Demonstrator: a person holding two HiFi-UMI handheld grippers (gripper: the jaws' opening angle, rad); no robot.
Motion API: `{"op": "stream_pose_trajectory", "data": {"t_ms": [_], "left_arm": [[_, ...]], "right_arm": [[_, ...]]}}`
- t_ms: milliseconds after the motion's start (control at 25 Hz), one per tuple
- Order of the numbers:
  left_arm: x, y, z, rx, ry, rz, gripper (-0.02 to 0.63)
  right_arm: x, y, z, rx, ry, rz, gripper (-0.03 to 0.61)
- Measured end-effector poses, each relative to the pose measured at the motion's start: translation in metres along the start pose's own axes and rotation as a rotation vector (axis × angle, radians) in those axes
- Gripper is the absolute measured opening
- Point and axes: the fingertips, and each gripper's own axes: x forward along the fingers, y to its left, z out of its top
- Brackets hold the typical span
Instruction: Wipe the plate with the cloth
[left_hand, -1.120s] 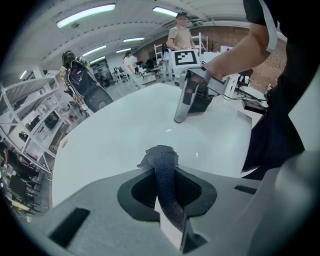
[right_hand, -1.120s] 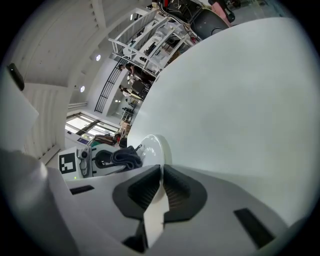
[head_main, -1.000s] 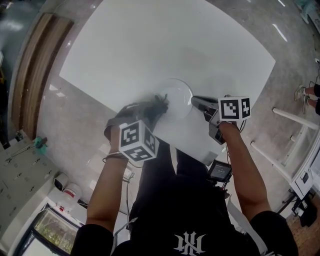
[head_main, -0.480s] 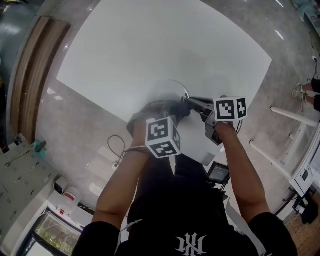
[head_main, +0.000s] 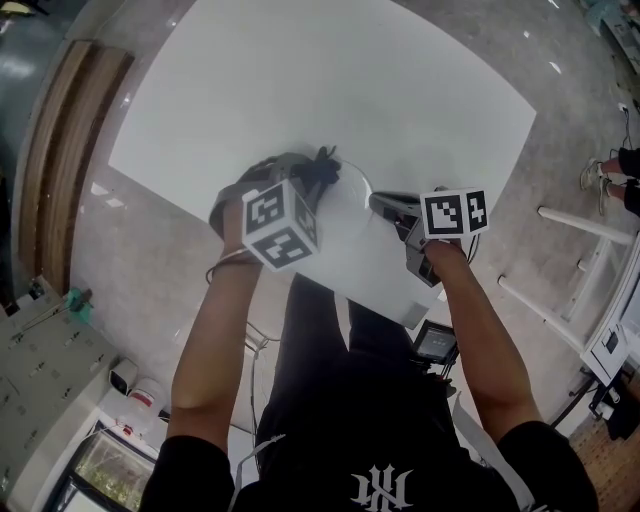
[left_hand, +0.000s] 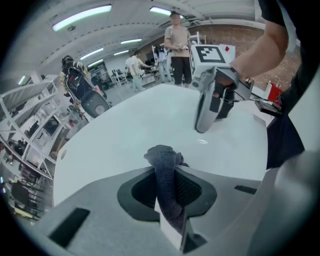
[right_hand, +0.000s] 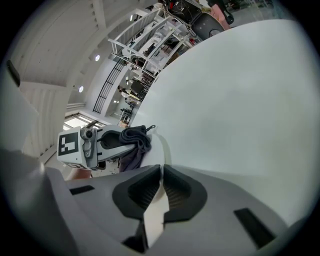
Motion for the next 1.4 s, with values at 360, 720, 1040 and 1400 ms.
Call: {"op": "stream_pose_trajectory", "data": {"t_ms": [360, 720, 1040, 1400], "left_arm": [[-0.034, -0.087, -0.030, 0.015, 0.042, -0.072, 0.051], [0.003, -0.104, 0.037, 0.020, -0.061, -0.119, 0.051], [0.013, -0.059, 0.030, -0.034, -0.048, -0.081, 0.051], [-0.026, -0.045, -0.029, -0.169, -0.004, -0.005, 0.051]], "right_arm": [[-0.001, -0.002, 0.000, 0.001, -0.011, -0.009, 0.018], [-0.001, 0.002, -0.001, 0.000, -0.021, -0.014, 0.018], [-0.003, -0.002, -0.003, 0.002, -0.024, -0.016, 0.018], [-0.003, 0.003, -0.006, -0.004, -0.026, -0.022, 0.018]]}}
